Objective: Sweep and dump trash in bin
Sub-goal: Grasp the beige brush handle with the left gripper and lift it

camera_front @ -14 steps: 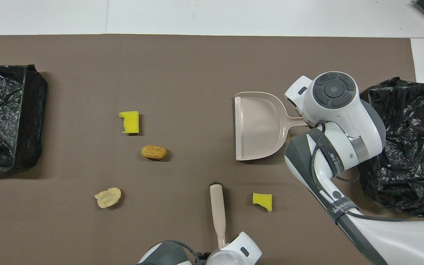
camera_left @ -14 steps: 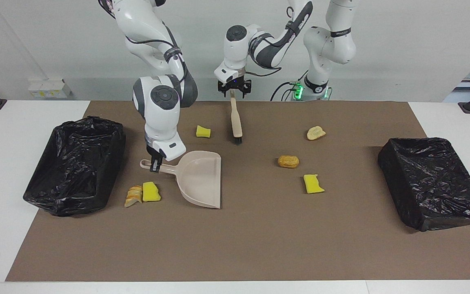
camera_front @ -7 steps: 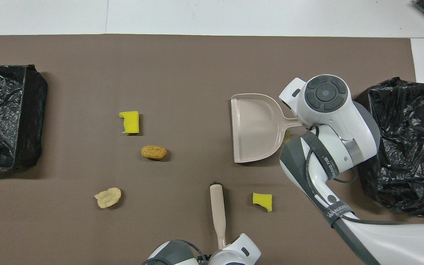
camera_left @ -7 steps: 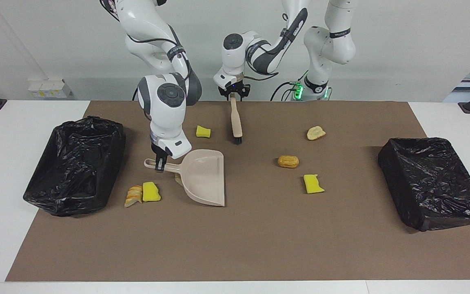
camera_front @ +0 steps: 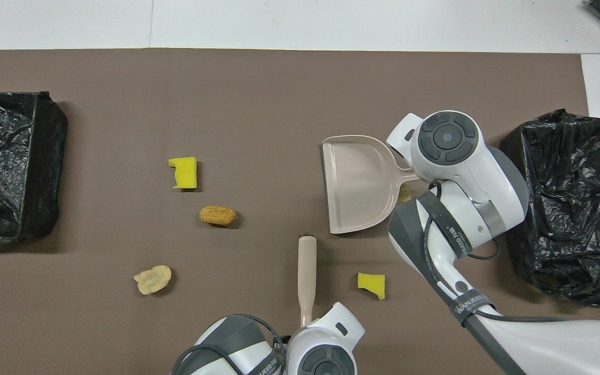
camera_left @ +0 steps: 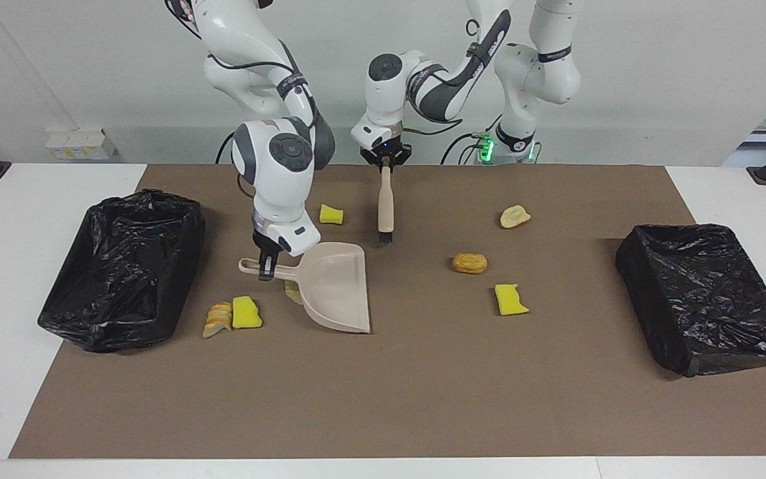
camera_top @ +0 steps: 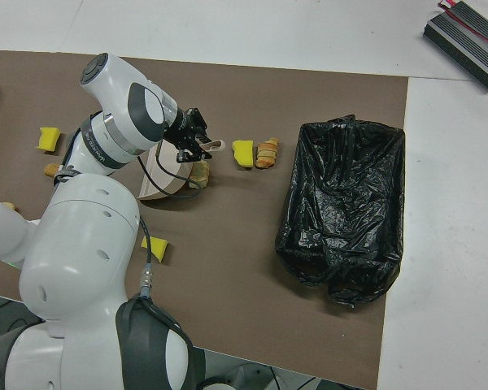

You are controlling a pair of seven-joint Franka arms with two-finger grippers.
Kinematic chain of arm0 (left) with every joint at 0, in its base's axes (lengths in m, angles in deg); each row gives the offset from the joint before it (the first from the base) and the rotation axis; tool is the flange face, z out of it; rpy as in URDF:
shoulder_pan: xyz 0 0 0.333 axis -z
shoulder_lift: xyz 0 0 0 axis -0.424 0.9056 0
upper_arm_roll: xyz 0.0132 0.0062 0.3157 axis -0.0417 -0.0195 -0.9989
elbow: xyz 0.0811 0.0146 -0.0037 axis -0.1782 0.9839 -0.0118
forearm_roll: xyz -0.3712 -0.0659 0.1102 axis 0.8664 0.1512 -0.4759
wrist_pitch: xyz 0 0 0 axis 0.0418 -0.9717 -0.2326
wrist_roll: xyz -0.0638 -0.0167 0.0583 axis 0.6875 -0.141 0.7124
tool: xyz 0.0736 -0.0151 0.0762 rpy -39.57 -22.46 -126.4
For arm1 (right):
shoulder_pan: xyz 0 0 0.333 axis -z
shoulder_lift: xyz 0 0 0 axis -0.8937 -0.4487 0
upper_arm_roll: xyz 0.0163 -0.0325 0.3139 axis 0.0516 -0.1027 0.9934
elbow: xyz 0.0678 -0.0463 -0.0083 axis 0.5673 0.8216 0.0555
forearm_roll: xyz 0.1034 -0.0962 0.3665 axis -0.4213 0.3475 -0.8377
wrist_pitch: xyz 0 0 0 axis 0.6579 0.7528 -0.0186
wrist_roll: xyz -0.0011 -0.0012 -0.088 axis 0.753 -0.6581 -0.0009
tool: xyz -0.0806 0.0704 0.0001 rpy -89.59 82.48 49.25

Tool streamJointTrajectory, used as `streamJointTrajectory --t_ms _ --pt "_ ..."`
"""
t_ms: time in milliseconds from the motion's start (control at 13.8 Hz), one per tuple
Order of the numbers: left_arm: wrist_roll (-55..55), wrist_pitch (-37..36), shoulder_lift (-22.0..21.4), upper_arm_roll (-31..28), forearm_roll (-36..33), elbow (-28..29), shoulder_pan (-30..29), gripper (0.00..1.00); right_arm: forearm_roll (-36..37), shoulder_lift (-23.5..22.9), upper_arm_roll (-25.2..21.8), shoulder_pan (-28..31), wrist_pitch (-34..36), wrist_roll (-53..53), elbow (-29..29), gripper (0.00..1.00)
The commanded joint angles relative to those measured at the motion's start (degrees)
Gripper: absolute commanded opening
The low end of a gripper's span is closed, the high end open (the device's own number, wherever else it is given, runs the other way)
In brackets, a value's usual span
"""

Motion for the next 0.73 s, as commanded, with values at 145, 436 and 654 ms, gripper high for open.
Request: streamJointTrajectory --t_ms 145,436,654 --pt "8.3 -5.8 -0.5 0.2 -5.6 -1.5 -10.2 0.00 0.5 1.3 0.2 0.1 -0.3 1.4 1.3 0.00" --pt "20.6 -10.8 -2.6 0.3 -5.7 -4.3 -23.8 0.00 0.3 0.5 0.2 -4.2 -0.5 -3.8 1.2 0.00" --pt "31.7 -15.2 -3.1 0.2 -5.7 -7.0 -31.9 0.00 0.3 -1.6 0.2 -8.6 -0.8 -10.8 0.7 0.00"
